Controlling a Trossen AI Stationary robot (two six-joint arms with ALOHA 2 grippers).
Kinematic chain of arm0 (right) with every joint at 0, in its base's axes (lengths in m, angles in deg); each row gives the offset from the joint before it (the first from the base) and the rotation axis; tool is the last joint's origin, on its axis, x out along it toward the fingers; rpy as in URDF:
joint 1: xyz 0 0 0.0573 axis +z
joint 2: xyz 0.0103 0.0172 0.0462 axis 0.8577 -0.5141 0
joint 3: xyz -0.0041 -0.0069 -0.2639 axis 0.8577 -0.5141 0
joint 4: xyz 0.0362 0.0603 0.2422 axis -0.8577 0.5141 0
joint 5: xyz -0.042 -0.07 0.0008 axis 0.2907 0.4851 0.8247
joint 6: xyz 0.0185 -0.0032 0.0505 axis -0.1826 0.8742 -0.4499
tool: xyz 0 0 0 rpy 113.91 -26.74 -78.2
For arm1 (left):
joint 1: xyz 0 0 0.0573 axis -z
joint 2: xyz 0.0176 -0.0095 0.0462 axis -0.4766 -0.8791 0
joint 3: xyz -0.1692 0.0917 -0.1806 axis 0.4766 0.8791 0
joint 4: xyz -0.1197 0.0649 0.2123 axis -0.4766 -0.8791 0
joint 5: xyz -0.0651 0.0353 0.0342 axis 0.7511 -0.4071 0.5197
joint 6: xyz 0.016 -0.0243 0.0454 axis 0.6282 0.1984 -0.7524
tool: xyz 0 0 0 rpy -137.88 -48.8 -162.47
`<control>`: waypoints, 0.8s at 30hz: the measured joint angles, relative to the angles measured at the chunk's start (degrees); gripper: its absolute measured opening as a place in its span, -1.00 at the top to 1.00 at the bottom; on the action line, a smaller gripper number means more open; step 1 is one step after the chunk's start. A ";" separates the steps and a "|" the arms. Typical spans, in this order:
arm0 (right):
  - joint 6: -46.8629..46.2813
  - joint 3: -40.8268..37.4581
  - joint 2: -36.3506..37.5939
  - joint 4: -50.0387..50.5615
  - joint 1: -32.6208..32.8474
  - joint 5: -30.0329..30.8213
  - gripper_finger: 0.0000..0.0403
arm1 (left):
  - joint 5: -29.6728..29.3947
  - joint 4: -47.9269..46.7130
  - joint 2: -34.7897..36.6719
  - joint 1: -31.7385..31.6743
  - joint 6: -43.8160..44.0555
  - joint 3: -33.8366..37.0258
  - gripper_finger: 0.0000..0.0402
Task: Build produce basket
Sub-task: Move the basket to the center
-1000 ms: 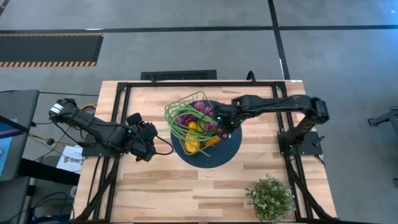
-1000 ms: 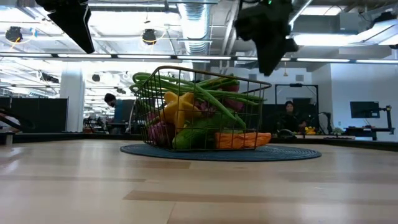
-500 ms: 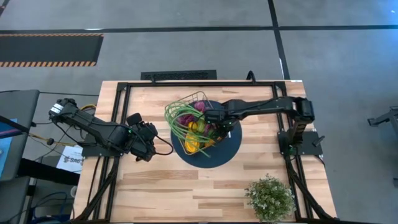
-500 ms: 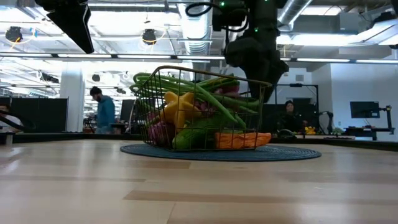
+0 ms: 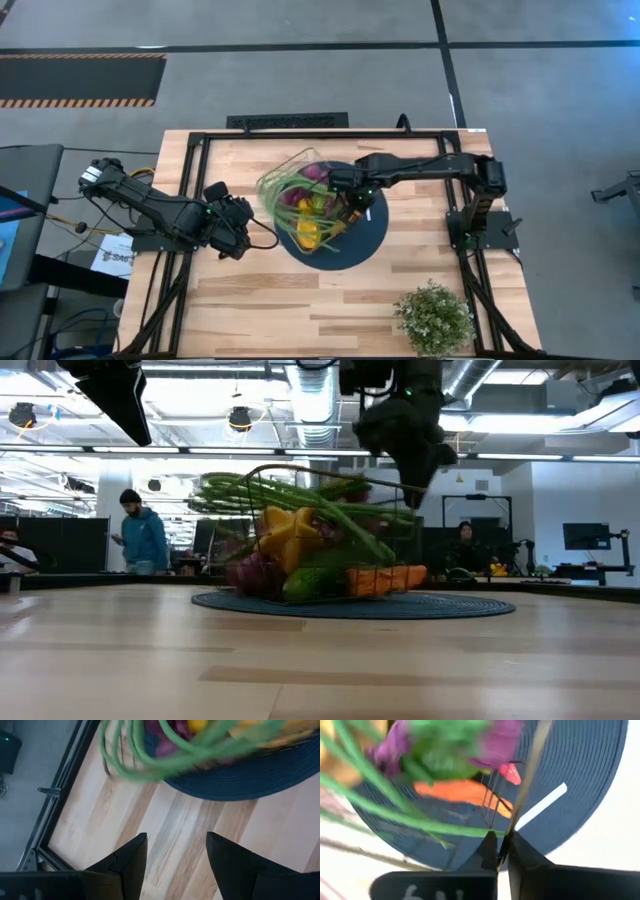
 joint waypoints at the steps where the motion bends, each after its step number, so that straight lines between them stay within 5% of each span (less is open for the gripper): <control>1: 0.46 0.71 0.04 0.03 -0.08 0.11 0.89 | -0.03 0.00 0.00 0.00 0.00 0.00 0.05; 9: 3.72 4.05 -0.02 6.43 -1.39 0.33 0.82 | -0.03 0.01 0.00 -0.01 0.04 0.00 0.05; 16: 5.61 4.19 -0.02 10.89 -3.41 1.68 0.95 | 0.30 -0.02 0.00 -0.02 0.02 0.00 0.05; 24: 6.78 4.22 -0.02 10.79 -5.63 3.20 0.79 | 0.88 -0.09 0.00 0.00 0.04 0.00 0.05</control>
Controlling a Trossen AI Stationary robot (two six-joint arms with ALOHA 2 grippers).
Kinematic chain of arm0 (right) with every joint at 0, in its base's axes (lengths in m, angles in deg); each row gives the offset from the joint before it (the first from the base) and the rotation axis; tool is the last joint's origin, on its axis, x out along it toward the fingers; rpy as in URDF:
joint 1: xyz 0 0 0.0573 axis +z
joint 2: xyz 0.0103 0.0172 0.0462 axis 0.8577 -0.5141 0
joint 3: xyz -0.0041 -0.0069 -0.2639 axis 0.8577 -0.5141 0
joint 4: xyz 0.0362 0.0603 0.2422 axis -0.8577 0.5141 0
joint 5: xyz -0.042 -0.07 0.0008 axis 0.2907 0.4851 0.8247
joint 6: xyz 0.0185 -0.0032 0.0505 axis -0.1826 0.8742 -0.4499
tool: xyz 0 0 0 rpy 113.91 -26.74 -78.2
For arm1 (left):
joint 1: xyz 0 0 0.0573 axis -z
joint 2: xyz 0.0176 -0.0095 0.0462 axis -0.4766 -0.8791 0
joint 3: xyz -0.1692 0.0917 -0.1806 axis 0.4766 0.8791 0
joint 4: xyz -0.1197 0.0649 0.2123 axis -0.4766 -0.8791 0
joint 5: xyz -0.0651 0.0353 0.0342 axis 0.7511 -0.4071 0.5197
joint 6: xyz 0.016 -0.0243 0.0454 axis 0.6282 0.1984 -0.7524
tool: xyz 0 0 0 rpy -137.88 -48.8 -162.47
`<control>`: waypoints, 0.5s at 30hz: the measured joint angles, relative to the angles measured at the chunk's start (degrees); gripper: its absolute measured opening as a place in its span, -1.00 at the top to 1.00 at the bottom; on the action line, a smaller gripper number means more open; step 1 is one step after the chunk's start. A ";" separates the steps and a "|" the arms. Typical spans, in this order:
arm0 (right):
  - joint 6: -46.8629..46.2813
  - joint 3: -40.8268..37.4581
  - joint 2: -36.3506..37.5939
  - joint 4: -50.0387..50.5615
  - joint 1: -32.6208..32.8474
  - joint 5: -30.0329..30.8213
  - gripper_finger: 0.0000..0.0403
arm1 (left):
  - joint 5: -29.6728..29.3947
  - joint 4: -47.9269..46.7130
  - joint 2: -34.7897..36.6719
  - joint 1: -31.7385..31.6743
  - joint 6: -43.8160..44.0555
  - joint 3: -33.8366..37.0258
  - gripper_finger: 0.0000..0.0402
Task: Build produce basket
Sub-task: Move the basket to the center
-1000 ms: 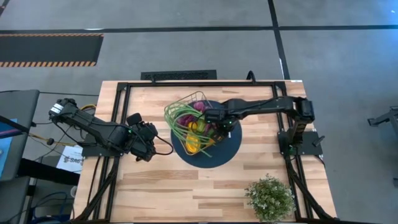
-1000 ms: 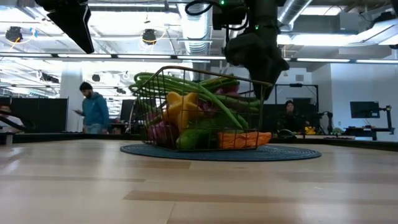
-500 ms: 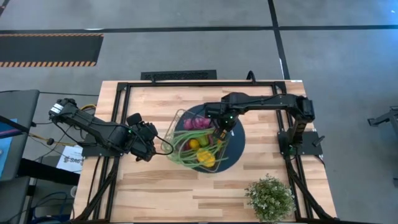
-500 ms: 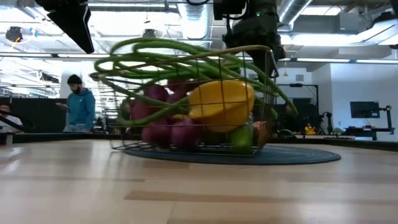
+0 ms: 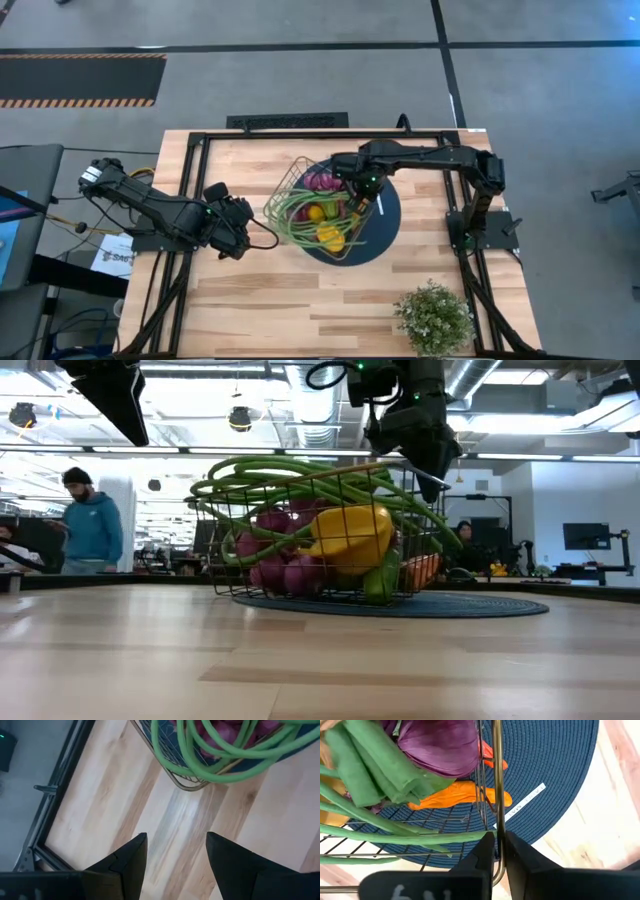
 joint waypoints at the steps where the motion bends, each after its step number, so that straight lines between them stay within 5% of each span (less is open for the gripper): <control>1: 0.41 0.00 0.00 -0.01 -0.01 0.00 0.77 | 0.38 0.00 0.00 0.00 0.01 0.00 0.05; 15: 3.36 0.00 0.00 0.12 0.28 4.11 0.61 | 0.21 -0.04 0.00 0.00 0.07 0.00 0.05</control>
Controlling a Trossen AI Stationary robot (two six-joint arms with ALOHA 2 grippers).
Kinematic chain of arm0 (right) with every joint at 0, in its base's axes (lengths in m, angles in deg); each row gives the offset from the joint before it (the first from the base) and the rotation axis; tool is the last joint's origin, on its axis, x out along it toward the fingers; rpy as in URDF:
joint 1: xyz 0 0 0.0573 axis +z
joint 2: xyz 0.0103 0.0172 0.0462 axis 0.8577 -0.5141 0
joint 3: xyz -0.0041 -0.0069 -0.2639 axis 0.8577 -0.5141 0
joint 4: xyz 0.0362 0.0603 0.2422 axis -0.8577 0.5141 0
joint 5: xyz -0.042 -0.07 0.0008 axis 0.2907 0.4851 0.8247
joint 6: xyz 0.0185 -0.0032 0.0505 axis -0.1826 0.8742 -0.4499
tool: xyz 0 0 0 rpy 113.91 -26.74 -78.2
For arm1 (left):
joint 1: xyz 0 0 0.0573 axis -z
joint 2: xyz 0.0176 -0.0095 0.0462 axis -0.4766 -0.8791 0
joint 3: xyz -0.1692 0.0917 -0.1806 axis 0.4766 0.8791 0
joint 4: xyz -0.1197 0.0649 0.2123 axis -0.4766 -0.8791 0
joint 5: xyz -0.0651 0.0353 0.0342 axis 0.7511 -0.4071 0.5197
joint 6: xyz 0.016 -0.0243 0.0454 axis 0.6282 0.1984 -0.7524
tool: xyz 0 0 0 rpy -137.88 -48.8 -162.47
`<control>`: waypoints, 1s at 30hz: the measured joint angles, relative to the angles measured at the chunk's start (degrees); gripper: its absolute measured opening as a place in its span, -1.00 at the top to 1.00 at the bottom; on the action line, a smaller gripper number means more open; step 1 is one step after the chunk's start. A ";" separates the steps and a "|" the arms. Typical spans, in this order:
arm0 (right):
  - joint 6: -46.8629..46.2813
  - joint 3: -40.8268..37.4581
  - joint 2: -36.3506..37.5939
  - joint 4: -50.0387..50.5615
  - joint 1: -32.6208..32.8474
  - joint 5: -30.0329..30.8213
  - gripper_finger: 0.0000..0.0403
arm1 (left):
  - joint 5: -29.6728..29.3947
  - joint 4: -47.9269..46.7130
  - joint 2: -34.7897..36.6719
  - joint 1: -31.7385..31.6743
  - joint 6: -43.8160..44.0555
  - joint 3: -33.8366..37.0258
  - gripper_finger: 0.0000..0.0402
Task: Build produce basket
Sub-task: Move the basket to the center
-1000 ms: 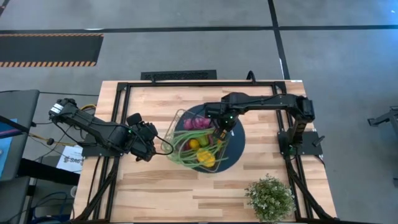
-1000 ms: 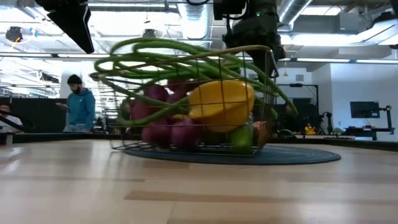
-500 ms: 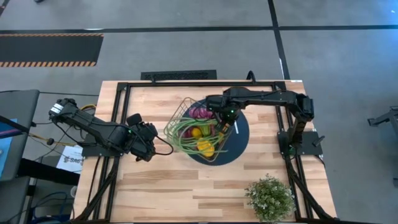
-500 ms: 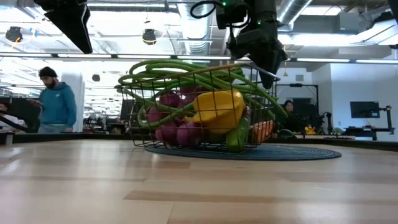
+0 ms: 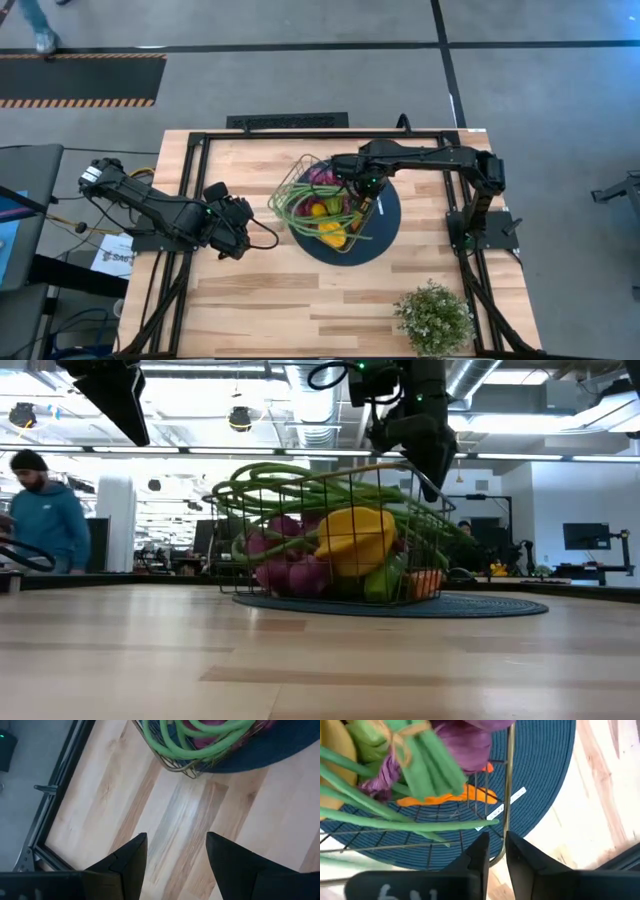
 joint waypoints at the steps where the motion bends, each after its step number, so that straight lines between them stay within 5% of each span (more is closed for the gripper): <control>1: 0.11 0.00 0.00 0.05 0.21 0.43 0.60 | -0.38 0.02 0.00 -0.02 0.12 0.00 0.05; 7: -0.79 -0.02 0.41 1.70 1.52 0.62 0.50 | -10.02 0.07 0.45 -4.22 3.74 0.00 0.05; 11: -5.11 0.74 1.71 4.71 3.57 1.73 0.45 | -8.69 2.78 1.81 -13.17 1.71 0.00 0.05; 15: -12.84 4.14 3.16 8.98 6.58 4.56 0.42 | -0.12 12.29 3.04 -24.36 -8.38 0.00 0.06; 21: -26.00 5.51 5.23 9.35 13.01 6.36 0.34 | 22.12 32.03 1.79 -39.99 -28.25 -0.02 0.14; 26: -39.23 5.42 5.46 9.31 17.87 8.29 0.25 | 35.53 33.71 0.33 -50.68 -31.83 -0.01 0.22; 30: -49.40 5.42 5.46 9.31 20.86 10.81 0.17 | 40.90 29.97 -1.61 -55.80 -32.32 -0.05 0.22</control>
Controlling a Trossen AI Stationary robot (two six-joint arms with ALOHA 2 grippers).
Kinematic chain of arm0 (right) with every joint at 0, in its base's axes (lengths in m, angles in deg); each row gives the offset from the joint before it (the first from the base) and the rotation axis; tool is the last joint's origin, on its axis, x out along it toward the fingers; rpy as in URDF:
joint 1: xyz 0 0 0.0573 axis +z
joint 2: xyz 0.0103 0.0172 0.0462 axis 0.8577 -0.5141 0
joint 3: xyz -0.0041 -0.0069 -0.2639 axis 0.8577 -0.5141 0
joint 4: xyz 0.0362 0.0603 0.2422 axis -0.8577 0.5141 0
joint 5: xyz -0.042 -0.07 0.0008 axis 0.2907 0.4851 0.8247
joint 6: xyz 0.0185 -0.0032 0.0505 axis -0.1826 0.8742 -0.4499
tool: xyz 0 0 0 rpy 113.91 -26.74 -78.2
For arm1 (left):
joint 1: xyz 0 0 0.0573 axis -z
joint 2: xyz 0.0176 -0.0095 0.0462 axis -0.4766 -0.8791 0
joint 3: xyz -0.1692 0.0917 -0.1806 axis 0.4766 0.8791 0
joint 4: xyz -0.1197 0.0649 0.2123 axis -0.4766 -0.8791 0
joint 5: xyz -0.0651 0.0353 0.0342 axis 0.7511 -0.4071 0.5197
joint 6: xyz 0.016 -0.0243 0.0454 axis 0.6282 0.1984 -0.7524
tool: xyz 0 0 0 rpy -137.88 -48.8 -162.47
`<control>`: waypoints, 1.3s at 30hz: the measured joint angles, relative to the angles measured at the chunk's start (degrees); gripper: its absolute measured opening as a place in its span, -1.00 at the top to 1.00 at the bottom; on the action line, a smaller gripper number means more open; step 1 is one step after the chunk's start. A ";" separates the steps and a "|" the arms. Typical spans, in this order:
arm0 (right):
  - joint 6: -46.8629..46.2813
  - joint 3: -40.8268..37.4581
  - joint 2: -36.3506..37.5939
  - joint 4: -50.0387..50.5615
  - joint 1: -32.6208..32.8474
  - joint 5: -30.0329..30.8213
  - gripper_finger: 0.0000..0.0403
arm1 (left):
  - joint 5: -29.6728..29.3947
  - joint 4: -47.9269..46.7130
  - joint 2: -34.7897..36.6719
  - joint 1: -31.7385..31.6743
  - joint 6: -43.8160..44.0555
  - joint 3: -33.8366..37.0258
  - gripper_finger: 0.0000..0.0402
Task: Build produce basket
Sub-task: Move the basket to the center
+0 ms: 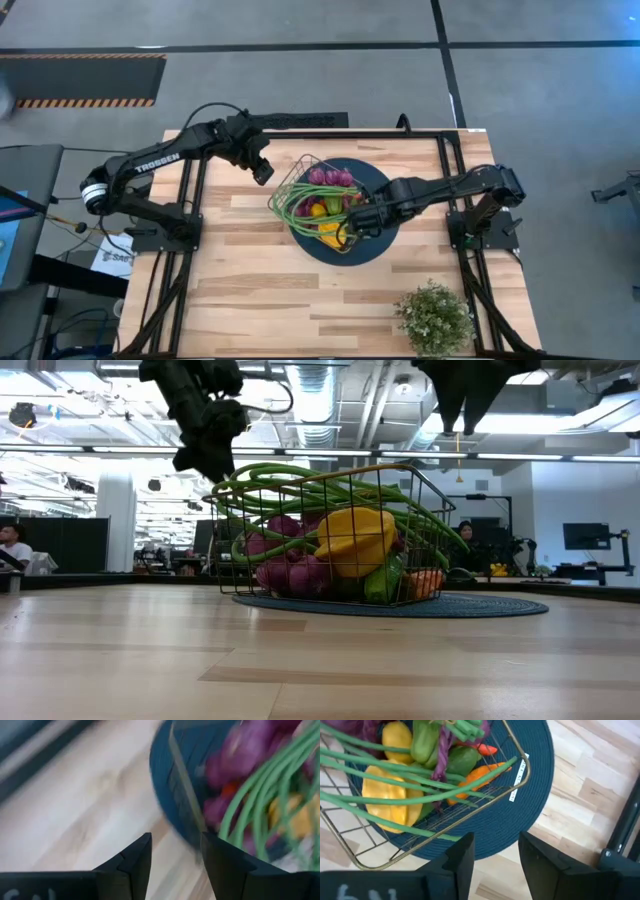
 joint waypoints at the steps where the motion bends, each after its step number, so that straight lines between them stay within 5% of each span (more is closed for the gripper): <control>1: -1.86 0.00 0.00 0.02 0.51 0.49 0.15 | 0.58 -1.49 -0.50 -0.75 -0.88 0.14 0.22; 11: -14.19 0.00 -0.02 0.02 1.47 2.87 0.00 | 8.95 0.00 -6.93 -1.62 -5.13 -1.03 0.23; 20: -30.97 0.00 -1.60 -4.15 2.77 6.09 0.00 | 9.05 -1.19 -10.67 -2.12 -15.86 -4.70 0.23; 27: -35.09 0.01 -7.51 -11.70 2.89 7.07 -0.02 | 8.73 -6.43 -10.65 -4.15 -22.54 -5.77 0.23; 39: -37.30 0.04 -8.09 -8.51 2.19 -4.54 0.01 | 9.12 -6.63 -10.65 -4.38 -25.13 -5.77 0.23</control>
